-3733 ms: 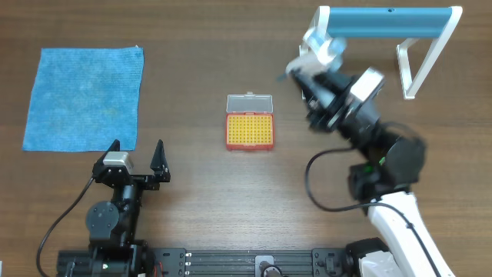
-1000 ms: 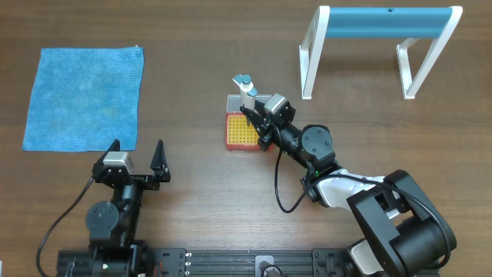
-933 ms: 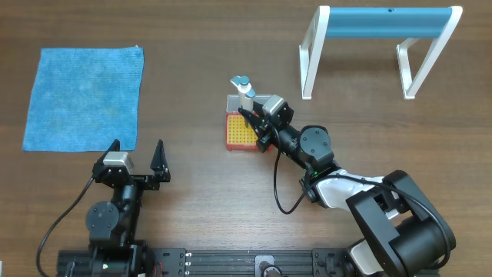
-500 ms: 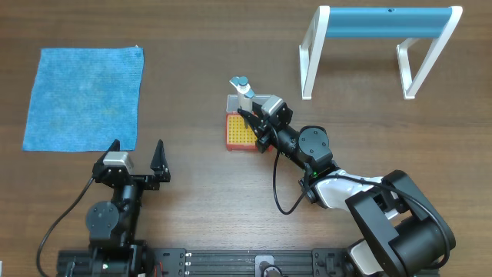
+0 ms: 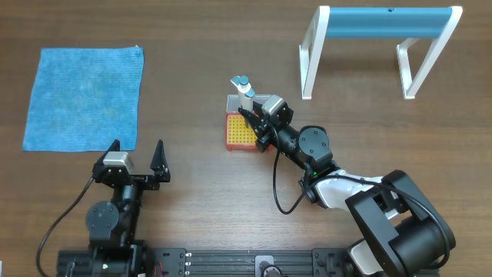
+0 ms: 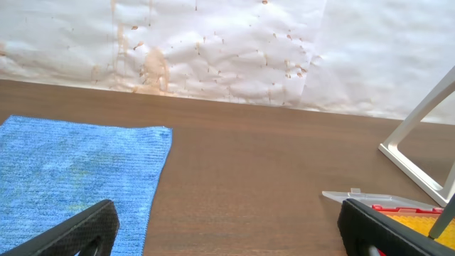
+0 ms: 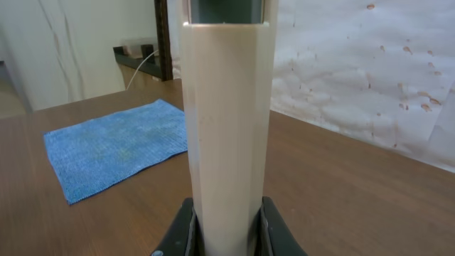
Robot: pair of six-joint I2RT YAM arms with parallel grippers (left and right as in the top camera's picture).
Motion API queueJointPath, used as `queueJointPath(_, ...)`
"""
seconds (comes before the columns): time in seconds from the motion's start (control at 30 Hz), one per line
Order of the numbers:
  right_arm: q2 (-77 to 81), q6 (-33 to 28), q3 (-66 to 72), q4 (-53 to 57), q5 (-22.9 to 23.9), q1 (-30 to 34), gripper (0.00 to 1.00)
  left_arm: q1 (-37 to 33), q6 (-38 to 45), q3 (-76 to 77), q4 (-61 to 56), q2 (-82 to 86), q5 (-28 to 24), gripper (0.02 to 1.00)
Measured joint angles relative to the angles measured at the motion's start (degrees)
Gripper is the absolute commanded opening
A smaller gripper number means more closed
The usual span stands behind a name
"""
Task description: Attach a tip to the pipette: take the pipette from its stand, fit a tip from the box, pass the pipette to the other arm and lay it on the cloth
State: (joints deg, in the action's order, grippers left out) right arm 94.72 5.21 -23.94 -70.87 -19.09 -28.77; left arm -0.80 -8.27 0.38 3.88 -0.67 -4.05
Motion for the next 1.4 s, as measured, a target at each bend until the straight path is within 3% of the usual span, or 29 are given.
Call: queueJointPath(1.4,2.54,-0.02,-0.24,-1.97,1.03,0.0,0.077,0.0,0.0,0.0,0.0,0.0,0.0,0.996)
